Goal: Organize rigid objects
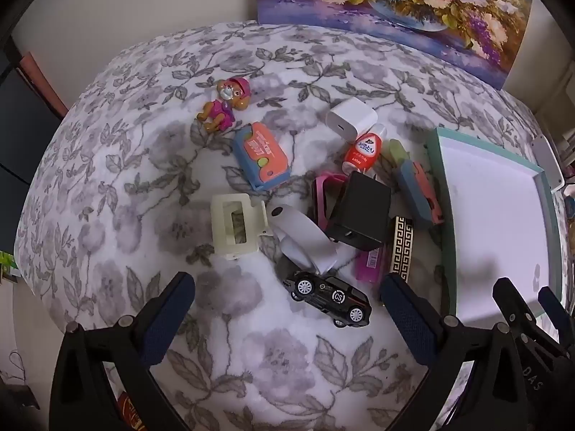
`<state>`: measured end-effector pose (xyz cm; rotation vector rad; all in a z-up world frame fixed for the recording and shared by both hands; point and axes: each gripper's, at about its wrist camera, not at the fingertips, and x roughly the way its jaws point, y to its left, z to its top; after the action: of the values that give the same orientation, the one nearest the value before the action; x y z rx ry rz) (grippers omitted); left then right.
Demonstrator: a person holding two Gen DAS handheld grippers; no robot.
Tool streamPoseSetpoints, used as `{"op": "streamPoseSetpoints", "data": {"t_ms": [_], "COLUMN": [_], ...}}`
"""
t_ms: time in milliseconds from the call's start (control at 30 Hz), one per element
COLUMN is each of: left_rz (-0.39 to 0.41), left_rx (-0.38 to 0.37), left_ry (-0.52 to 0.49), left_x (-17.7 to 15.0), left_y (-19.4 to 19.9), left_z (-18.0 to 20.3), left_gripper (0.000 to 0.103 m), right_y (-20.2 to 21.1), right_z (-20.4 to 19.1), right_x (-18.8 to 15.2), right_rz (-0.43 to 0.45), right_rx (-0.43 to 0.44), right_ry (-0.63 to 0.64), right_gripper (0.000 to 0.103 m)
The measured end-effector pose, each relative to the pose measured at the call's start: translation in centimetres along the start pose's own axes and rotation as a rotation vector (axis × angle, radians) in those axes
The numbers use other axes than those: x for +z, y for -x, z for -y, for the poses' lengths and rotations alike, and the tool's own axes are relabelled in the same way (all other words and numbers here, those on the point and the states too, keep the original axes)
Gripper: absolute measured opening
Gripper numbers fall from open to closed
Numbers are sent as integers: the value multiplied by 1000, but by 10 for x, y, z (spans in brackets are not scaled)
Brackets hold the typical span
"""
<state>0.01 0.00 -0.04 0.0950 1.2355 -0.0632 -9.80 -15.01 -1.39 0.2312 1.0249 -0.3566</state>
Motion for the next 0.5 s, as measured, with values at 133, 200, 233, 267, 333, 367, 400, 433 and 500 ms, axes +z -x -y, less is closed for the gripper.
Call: {"op": "streamPoseSetpoints", "data": {"t_ms": [133, 200, 233, 267, 333, 367, 400, 433, 500], "left_rz": [-1, -12, -5, -4, -8, -17, -16, -18, -20], "left_rx": [-10, -13, -17, -18, -22, -26, -27, -27, -28], "left_ry": [0, -13, -13, -14, -18, -20, -21, -22, -25], "left_x": [0, 1, -1, -2, -2, 1, 0, 0, 0], "left_y": [1, -2, -2, -2, -1, -2, -2, -2, -2], "left_z": [0, 1, 1, 1, 2, 1, 1, 1, 1], "left_gripper": [103, 103, 103, 103, 103, 103, 103, 103, 103], "right_y": [1, 2, 2, -1, -4, -4, -5, -6, -5], "right_z": [-1, -1, 0, -4, -3, -5, -5, -5, -1], "right_x": [6, 9, 10, 2, -2, -4, -7, -5, -6], "right_rz": [-6, -7, -8, -8, -9, -8, -9, -15, -22], "right_rx": [-15, -18, -18, -18, -19, -24, -27, -30, -34], "right_ry": [8, 7, 4, 0, -10, -8, -12, -8, -11], "right_gripper": [103, 103, 103, 103, 103, 103, 103, 103, 103]}}
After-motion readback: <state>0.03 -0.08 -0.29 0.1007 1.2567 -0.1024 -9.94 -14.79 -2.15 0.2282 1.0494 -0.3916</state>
